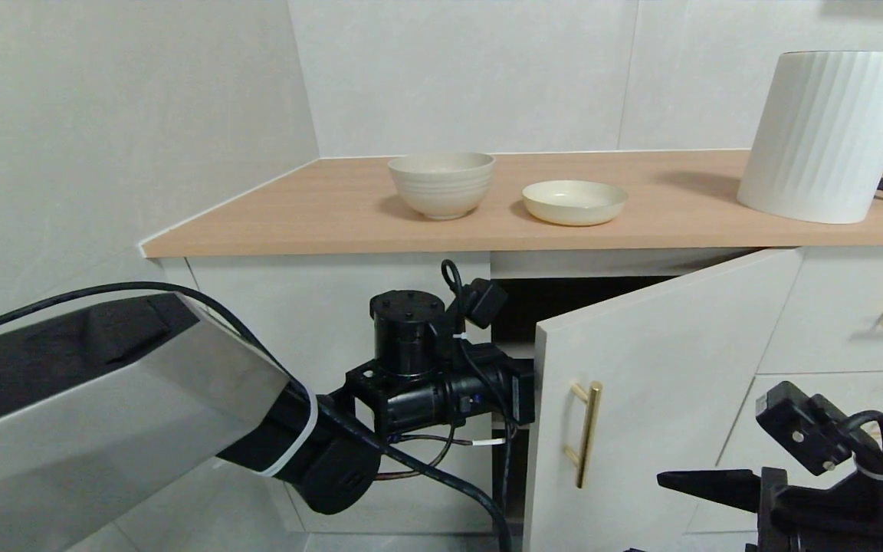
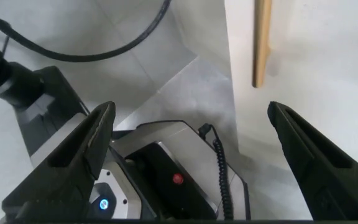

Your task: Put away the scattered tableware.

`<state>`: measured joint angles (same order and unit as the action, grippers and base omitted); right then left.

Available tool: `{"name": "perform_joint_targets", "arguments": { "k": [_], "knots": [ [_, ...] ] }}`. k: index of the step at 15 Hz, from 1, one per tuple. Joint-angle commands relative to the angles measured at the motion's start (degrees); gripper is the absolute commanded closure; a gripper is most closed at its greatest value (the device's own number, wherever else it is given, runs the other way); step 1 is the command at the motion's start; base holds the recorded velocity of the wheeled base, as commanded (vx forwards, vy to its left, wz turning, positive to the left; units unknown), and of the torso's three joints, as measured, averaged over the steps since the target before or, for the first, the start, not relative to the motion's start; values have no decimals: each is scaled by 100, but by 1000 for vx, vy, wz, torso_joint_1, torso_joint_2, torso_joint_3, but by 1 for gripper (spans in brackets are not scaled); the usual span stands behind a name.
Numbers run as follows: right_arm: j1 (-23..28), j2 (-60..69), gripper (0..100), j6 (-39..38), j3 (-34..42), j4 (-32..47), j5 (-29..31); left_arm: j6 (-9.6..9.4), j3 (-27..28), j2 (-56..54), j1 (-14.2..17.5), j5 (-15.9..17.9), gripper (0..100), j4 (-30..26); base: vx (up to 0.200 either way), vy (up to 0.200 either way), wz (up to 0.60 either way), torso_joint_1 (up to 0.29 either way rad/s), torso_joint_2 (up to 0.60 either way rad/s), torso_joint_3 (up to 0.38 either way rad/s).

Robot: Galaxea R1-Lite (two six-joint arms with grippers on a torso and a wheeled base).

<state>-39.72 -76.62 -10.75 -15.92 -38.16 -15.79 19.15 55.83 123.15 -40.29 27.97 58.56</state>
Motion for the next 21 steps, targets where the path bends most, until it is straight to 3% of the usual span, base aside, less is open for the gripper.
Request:
{"name": "perform_joint_targets", "arguments": {
  "k": [1, 10, 14, 21],
  "knots": [
    [-45, 130, 0, 3, 19, 1, -3, 1, 103, -10, -67, -2, 100, -20, -200, 0, 0, 12, -7, -2],
    [-115, 121, 0, 47, 54, 10, -3, 1, 578, 253, -93, 25, 100, -363, -22, 0, 0, 1, 0, 0],
    [-115, 121, 0, 91, 63, 1, -3, 1, 710, 341, -93, 25, 100, -425, -200, 0, 0, 6, 4, -2],
    [-203, 156, 0, 91, 72, 10, -3, 1, 1219, 623, -137, -46, 100, -732, 0, 0, 0, 0, 0, 0]
  ]
}}
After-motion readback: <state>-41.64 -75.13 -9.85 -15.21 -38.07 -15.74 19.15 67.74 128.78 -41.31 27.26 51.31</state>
